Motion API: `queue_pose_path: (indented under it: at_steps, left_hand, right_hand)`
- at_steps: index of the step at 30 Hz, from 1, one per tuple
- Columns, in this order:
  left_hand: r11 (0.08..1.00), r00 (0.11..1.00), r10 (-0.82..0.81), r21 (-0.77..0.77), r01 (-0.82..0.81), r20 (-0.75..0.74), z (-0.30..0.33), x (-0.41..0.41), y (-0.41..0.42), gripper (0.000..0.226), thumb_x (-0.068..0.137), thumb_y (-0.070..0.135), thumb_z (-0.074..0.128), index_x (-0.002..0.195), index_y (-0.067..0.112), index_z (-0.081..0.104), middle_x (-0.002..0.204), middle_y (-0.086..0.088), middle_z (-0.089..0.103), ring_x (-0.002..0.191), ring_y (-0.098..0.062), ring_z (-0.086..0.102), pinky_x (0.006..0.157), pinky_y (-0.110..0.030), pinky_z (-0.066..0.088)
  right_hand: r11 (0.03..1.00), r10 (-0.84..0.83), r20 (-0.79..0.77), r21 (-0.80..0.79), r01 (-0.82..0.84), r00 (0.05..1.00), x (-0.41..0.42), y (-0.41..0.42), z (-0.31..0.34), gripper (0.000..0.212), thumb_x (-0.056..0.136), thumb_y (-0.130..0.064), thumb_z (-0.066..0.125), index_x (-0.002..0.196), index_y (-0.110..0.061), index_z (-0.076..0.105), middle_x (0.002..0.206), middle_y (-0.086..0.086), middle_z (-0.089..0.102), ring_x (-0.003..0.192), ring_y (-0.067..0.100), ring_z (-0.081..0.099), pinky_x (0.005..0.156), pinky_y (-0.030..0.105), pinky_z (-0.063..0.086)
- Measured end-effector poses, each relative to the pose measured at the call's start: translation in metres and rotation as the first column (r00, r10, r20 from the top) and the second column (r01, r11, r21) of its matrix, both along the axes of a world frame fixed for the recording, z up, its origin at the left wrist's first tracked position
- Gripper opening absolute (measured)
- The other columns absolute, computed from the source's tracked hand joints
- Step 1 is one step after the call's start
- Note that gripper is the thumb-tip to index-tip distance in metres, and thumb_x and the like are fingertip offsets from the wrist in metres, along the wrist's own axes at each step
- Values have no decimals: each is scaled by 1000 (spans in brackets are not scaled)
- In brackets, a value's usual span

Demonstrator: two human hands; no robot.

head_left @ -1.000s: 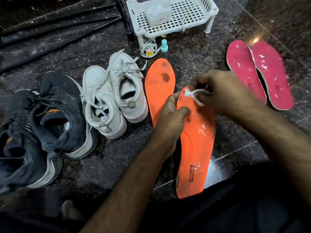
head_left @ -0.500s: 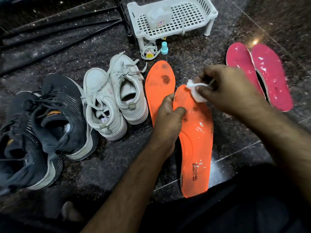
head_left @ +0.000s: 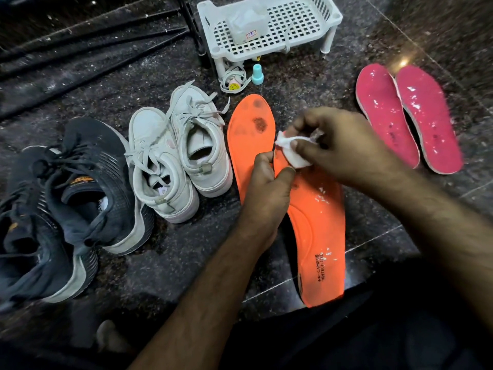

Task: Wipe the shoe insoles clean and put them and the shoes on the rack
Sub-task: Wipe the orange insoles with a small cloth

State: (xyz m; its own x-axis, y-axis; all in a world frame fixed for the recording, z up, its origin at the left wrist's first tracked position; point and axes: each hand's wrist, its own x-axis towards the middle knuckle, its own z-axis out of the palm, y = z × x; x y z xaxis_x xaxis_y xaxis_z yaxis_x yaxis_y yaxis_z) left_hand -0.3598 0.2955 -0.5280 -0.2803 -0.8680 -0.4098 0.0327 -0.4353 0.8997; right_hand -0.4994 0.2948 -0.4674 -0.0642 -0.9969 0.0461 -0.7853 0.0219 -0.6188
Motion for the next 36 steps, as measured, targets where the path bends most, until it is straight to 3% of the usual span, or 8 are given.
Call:
queue_pose_path:
  at_steps: [7, 13, 16, 19, 23, 27, 32, 36]
  left_hand:
    - [994, 998, 2, -105, 4, 55, -1, 2, -1, 20, 83, 22, 60, 103, 21, 57, 94, -12, 69, 78, -23, 63, 85, -62, 55]
    - [988, 994, 18, -152, -2, 104, -10, 5, -7, 29, 84, 32, 69, 111, 25, 60, 106, -21, 70, 97, -45, 67, 89, -66, 51]
    - [987, 996, 16, -162, -2, 87, -12, 4, -7, 29, 84, 33, 69, 110, 24, 61, 102, -21, 71, 89, -44, 66, 87, -67, 51]
    - [989, 996, 32, -143, -20, 80, -12, 2, -6, 27, 82, 29, 65, 108, 23, 60, 98, -21, 72, 82, -37, 67, 86, -65, 53]
    - [988, 997, 36, -150, -25, 74, -13, 2, -7, 24, 82, 26, 64, 106, 24, 60, 104, -17, 73, 94, -43, 69, 88, -62, 54]
    - [988, 996, 35, -152, -23, 83, -17, 2, -8, 29, 81, 25, 66, 109, 23, 61, 105, -17, 73, 96, -38, 69, 90, -64, 53]
    - [987, 997, 45, -155, -36, 58, -14, 2, -7, 32, 81, 23, 64, 112, 16, 59, 100, -22, 72, 83, -34, 68, 85, -64, 54]
    - [987, 997, 42, -160, -32, 59, -15, 2, -7, 26, 82, 24, 65, 108, 22, 61, 102, -19, 73, 88, -35, 69, 87, -63, 54]
  right_hand:
    - [988, -152, -246, -25, 151, 957, -20, -3, -4, 22, 81, -13, 64, 98, -26, 69, 92, -6, 54, 92, 24, 61, 75, 28, 41]
    - [998, -19, 93, -51, 24, 996, -2, -1, 2, 18, 83, -17, 63, 97, -26, 67, 94, -6, 66, 78, 10, 58, 74, 27, 46]
    - [999, 24, -22, 37, -23, 999, 1, -1, -9, 25, 79, -7, 63, 95, -26, 68, 95, -3, 66, 83, 13, 58, 70, 19, 37]
    - [993, -114, -162, 20, 119, 980, -13, -3, -13, 27, 78, -5, 59, 92, -26, 67, 98, 5, 63, 91, 24, 59, 72, 20, 32]
    - [976, -217, -66, -34, 215, 974, -19, -3, -5, 27, 78, -6, 54, 92, -25, 68, 95, 3, 60, 77, 15, 53, 70, 21, 33]
    - [991, -53, 217, 133, 24, 975, -3, -1, -1, 25, 75, -12, 54, 86, -26, 72, 83, -3, 71, 71, 17, 66, 68, 34, 52]
    - [980, -188, -136, 46, 195, 973, -15, -2, -6, 26, 84, -8, 58, 94, -26, 74, 92, -1, 50, 78, 17, 52, 69, 19, 31]
    - [998, -68, 41, 14, 68, 997, -14, 0, 5, 14, 92, -30, 62, 90, -25, 75, 90, -5, 53, 79, 12, 57, 71, 25, 43]
